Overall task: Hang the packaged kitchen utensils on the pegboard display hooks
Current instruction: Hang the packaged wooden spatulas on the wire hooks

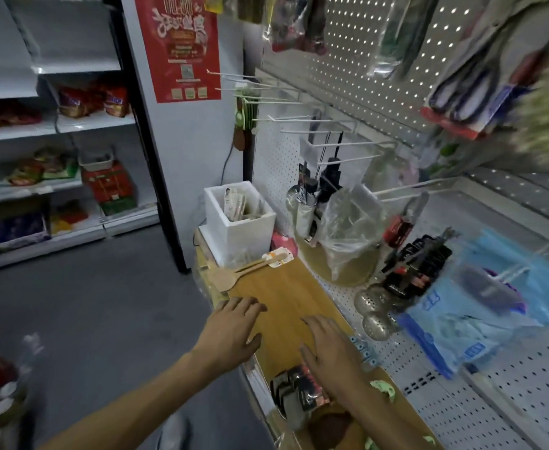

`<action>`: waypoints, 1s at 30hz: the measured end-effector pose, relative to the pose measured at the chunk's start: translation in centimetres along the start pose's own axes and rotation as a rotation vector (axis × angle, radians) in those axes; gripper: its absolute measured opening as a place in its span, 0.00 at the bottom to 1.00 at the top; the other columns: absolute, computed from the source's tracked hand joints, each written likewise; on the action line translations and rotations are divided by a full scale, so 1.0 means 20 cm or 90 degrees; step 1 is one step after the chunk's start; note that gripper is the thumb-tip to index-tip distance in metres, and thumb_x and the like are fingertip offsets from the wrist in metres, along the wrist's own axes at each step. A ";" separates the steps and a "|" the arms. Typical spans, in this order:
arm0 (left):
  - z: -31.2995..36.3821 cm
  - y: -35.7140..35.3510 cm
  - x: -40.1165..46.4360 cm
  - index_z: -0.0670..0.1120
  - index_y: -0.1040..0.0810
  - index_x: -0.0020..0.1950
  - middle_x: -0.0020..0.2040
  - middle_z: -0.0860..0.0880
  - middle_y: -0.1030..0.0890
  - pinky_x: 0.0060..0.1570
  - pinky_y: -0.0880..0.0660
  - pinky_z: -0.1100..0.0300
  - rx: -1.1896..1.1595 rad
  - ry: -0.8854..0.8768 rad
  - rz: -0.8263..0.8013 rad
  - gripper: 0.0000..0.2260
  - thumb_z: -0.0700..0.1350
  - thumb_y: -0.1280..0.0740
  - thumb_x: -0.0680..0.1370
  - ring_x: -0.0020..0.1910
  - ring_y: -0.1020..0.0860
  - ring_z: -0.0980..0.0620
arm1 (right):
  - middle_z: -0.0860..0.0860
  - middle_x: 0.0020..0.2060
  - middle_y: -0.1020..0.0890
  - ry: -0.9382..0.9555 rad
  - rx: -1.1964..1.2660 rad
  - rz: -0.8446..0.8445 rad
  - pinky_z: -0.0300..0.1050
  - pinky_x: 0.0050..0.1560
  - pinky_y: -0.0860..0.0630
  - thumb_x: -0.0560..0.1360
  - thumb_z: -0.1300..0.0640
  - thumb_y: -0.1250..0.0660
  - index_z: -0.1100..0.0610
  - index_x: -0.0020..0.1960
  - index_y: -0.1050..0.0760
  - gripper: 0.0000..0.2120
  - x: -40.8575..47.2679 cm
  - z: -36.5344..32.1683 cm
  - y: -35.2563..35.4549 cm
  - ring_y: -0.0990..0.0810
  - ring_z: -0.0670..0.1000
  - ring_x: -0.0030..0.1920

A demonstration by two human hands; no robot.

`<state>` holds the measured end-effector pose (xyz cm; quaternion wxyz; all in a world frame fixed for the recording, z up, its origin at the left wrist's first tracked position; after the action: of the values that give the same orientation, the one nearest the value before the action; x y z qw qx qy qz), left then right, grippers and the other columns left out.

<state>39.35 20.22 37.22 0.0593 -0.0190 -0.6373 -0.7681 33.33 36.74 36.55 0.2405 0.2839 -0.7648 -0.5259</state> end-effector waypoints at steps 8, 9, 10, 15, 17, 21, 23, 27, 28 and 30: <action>-0.60 0.02 0.41 0.54 0.31 0.68 0.66 0.54 0.27 0.65 0.31 0.51 -0.026 -0.084 -0.032 0.22 0.57 0.39 0.76 0.67 0.29 0.49 | 0.46 0.65 0.26 -0.125 -0.013 0.024 0.41 0.63 0.28 0.77 0.50 0.36 0.51 0.72 0.33 0.24 0.56 -0.18 -0.18 0.29 0.47 0.65; -0.68 0.02 0.44 0.54 0.31 0.69 0.67 0.54 0.28 0.66 0.32 0.52 -0.028 -0.092 -0.039 0.22 0.57 0.40 0.76 0.67 0.30 0.50 | 0.46 0.64 0.25 -0.136 -0.015 0.026 0.40 0.62 0.28 0.78 0.50 0.36 0.51 0.72 0.33 0.23 0.63 -0.20 -0.20 0.28 0.47 0.65; -0.75 0.02 0.48 0.54 0.32 0.69 0.67 0.54 0.28 0.67 0.33 0.52 -0.028 -0.102 -0.049 0.22 0.57 0.40 0.76 0.68 0.31 0.50 | 0.46 0.64 0.25 -0.149 -0.014 0.031 0.40 0.62 0.29 0.78 0.50 0.36 0.51 0.71 0.33 0.23 0.69 -0.23 -0.21 0.28 0.47 0.64; -1.06 -0.05 0.66 0.54 0.31 0.69 0.66 0.53 0.28 0.66 0.32 0.51 -0.026 -0.124 -0.100 0.21 0.56 0.40 0.77 0.66 0.29 0.48 | 0.46 0.64 0.27 -0.223 0.023 0.032 0.41 0.63 0.29 0.79 0.50 0.38 0.51 0.72 0.34 0.22 0.96 -0.29 -0.29 0.29 0.47 0.65; -1.16 -0.10 0.74 0.54 0.31 0.69 0.66 0.53 0.28 0.65 0.32 0.51 -0.028 -0.115 -0.122 0.21 0.56 0.39 0.77 0.65 0.28 0.48 | 0.46 0.65 0.26 -0.233 0.024 0.019 0.41 0.63 0.29 0.79 0.49 0.38 0.51 0.72 0.35 0.22 1.06 -0.29 -0.35 0.29 0.47 0.65; -1.31 -0.23 0.95 0.53 0.31 0.70 0.65 0.53 0.27 0.62 0.31 0.51 -0.022 -0.110 -0.155 0.21 0.56 0.39 0.77 0.62 0.26 0.48 | 0.46 0.65 0.27 -0.252 0.028 -0.017 0.41 0.63 0.30 0.80 0.48 0.39 0.50 0.73 0.36 0.23 1.28 -0.22 -0.48 0.29 0.47 0.64; -1.38 -0.31 1.08 0.52 0.32 0.70 0.65 0.52 0.27 0.60 0.29 0.51 -0.015 -0.099 -0.174 0.21 0.56 0.39 0.78 0.61 0.26 0.47 | 0.47 0.66 0.27 -0.257 0.031 -0.038 0.42 0.63 0.29 0.80 0.48 0.39 0.51 0.73 0.35 0.23 1.40 -0.16 -0.56 0.29 0.47 0.65; -1.49 -0.48 1.32 0.52 0.32 0.69 0.63 0.51 0.26 0.55 0.29 0.51 -0.037 -0.072 -0.191 0.20 0.54 0.38 0.78 0.59 0.25 0.46 | 0.47 0.66 0.26 -0.286 0.060 -0.077 0.45 0.63 0.28 0.79 0.48 0.38 0.51 0.72 0.34 0.23 1.67 0.01 -0.76 0.28 0.49 0.64; -1.52 -0.54 1.38 0.52 0.32 0.69 0.63 0.51 0.26 0.54 0.28 0.51 -0.034 -0.070 -0.196 0.20 0.54 0.38 0.78 0.58 0.25 0.46 | 0.47 0.66 0.26 -0.290 0.063 -0.085 0.45 0.63 0.28 0.79 0.48 0.37 0.51 0.72 0.34 0.23 1.74 0.06 -0.82 0.28 0.49 0.64; -1.58 -0.67 1.50 0.51 0.32 0.69 0.65 0.50 0.26 0.53 0.28 0.51 -0.031 -0.060 -0.206 0.20 0.53 0.37 0.78 0.58 0.24 0.45 | 0.48 0.65 0.25 -0.303 0.071 -0.098 0.46 0.61 0.27 0.79 0.49 0.37 0.51 0.71 0.34 0.22 1.88 0.14 -0.95 0.27 0.50 0.63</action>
<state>9.49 -10.34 21.47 -0.0959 0.0464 -0.6152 -0.7811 7.72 7.36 20.25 -0.0029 0.2226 -0.8036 -0.5519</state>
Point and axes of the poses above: each hand's wrist, its own x-axis towards the middle knuckle, its own y-axis out of the back of the hand, z = x × y, the point moved 9 cm from there along x, towards the middle knuckle
